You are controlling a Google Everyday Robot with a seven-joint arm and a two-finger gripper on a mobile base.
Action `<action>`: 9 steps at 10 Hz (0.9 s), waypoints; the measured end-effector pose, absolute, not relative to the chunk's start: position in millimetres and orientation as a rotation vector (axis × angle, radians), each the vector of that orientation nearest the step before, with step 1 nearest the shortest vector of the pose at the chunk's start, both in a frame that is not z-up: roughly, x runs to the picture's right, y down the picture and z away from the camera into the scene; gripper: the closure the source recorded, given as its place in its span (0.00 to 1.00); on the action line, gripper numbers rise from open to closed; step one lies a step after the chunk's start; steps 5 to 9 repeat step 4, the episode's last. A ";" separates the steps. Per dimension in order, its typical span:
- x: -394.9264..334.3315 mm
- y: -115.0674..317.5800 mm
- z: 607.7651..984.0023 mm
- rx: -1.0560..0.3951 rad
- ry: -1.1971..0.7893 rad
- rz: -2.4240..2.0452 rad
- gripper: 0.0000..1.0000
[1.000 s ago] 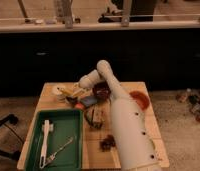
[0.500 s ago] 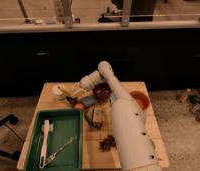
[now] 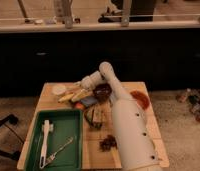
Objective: Place banana in metal cup
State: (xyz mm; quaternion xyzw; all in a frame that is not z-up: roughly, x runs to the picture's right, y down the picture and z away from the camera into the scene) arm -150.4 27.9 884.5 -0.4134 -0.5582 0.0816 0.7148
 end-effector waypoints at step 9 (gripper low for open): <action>-149.0 28.1 882.6 -0.908 -1.254 0.171 0.20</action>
